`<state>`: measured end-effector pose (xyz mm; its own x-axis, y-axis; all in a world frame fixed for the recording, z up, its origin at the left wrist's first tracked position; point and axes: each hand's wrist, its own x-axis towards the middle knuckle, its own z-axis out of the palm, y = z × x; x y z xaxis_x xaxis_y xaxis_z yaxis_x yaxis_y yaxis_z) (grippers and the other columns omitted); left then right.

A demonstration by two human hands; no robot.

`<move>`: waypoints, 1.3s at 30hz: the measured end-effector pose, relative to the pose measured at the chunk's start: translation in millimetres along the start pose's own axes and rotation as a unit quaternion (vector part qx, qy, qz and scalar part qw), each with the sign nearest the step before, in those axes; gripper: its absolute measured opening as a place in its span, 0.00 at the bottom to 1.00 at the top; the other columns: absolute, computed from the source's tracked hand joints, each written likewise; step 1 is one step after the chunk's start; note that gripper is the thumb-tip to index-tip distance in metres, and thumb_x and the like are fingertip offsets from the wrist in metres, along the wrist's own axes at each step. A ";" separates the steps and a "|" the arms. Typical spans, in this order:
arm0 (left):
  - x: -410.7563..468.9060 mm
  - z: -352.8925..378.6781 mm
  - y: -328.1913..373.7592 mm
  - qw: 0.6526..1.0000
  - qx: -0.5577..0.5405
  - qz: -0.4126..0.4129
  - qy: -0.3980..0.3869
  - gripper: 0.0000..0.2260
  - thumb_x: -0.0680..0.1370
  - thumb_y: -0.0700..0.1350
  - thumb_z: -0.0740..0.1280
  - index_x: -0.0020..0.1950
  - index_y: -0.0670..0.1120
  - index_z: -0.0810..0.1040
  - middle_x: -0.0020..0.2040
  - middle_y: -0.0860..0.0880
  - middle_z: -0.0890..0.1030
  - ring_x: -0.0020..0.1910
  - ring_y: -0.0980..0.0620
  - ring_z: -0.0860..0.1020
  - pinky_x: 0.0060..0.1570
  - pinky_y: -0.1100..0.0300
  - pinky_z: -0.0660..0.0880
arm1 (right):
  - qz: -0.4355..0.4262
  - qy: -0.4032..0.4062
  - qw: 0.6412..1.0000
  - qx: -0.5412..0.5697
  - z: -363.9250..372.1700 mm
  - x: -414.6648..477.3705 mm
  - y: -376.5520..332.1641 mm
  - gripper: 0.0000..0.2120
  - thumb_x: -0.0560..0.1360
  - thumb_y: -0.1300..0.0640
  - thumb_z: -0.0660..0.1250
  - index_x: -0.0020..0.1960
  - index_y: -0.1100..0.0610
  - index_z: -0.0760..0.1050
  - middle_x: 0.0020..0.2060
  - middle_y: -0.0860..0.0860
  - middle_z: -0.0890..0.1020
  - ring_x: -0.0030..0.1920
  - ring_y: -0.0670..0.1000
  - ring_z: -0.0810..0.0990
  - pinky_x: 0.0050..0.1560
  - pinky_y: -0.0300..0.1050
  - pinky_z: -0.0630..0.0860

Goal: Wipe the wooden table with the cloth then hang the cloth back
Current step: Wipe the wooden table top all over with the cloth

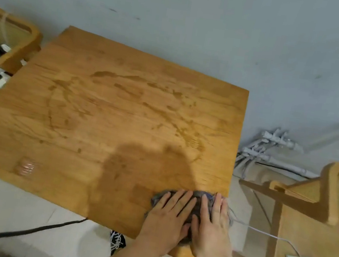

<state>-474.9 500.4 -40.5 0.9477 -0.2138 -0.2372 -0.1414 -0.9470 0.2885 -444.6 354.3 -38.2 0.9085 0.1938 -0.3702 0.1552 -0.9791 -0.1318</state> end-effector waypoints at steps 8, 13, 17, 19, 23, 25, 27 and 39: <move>-38.7 -14.9 -108.0 0.999 0.025 0.006 0.022 0.26 0.79 0.53 0.53 0.76 0.46 0.59 0.77 0.47 0.59 0.75 0.49 0.58 0.70 0.47 0.57 | 0.064 0.097 0.992 0.054 36.9 -3.0 -136.8 0.26 0.81 0.45 0.48 0.77 0.53 0.60 0.77 0.57 0.57 0.77 0.56 0.50 0.72 0.53 0.50; -49.1 -31.9 -138.4 0.999 -0.036 0.005 0.007 0.24 0.79 0.52 0.50 0.74 0.48 0.64 0.76 0.49 0.61 0.75 0.50 0.58 0.71 0.47 0.60 | -0.015 0.109 0.992 0.060 40.2 -1.6 -152.6 0.25 0.80 0.51 0.53 0.76 0.45 0.60 0.78 0.51 0.58 0.78 0.53 0.51 0.74 0.51 0.53; -49.8 -41.1 -134.8 0.984 -0.156 -0.032 0.083 0.15 0.79 0.45 0.59 0.65 0.48 0.75 0.67 0.50 0.72 0.67 0.50 0.67 0.64 0.51 0.68 | 0.034 0.154 0.982 0.101 31.2 -30.5 -58.7 0.28 0.71 0.61 0.55 0.70 0.49 0.72 0.74 0.53 0.67 0.75 0.57 0.61 0.71 0.56 0.61; -61.6 -40.4 -139.6 0.973 -0.155 -0.101 0.136 0.10 0.78 0.42 0.63 0.58 0.46 0.78 0.56 0.48 0.75 0.57 0.48 0.71 0.55 0.53 0.72 | 0.146 0.201 0.944 0.217 22.5 -43.7 -23.2 0.27 0.69 0.67 0.54 0.64 0.54 0.78 0.71 0.56 0.71 0.73 0.59 0.65 0.71 0.51 0.64; -94.2 -23.6 -149.7 0.977 -0.062 -0.145 0.141 0.11 0.78 0.47 0.60 0.58 0.48 0.76 0.48 0.47 0.74 0.47 0.46 0.73 0.44 0.50 0.73 | 0.306 0.212 0.849 0.376 19.3 -37.4 -31.5 0.20 0.75 0.64 0.55 0.63 0.60 0.76 0.69 0.58 0.71 0.72 0.59 0.66 0.70 0.42 0.59; -107.5 -15.8 -147.7 0.974 -0.052 -0.152 0.158 0.12 0.77 0.46 0.62 0.59 0.47 0.76 0.49 0.46 0.74 0.47 0.46 0.73 0.44 0.51 0.74 | 0.281 0.212 0.886 0.302 25.3 -32.2 -59.4 0.26 0.75 0.53 0.52 0.69 0.60 0.71 0.72 0.61 0.67 0.73 0.62 0.62 0.73 0.56 0.58; -117.2 -9.7 -143.9 0.960 -0.075 -0.196 0.184 0.12 0.75 0.45 0.66 0.58 0.46 0.77 0.50 0.45 0.75 0.48 0.45 0.73 0.45 0.51 0.74 | 0.181 0.176 0.944 0.212 38.1 -33.3 -98.2 0.30 0.77 0.46 0.47 0.75 0.57 0.64 0.77 0.59 0.58 0.78 0.59 0.52 0.75 0.59 0.51; -134.0 -17.9 -185.0 0.739 -0.291 -0.517 0.319 0.12 0.76 0.46 0.65 0.54 0.39 0.71 0.53 0.38 0.72 0.49 0.39 0.73 0.39 0.53 0.67 | -0.059 0.105 0.993 -0.001 35.2 -17.2 -79.2 0.27 0.79 0.38 0.47 0.76 0.43 0.59 0.78 0.47 0.57 0.78 0.50 0.52 0.73 0.56 0.53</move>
<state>-570.6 708.6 -45.5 0.4321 0.8842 -0.1776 0.7241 -0.2228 0.6528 -486.2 430.7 -53.8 0.9447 0.2908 -0.1517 0.2668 -0.9504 -0.1602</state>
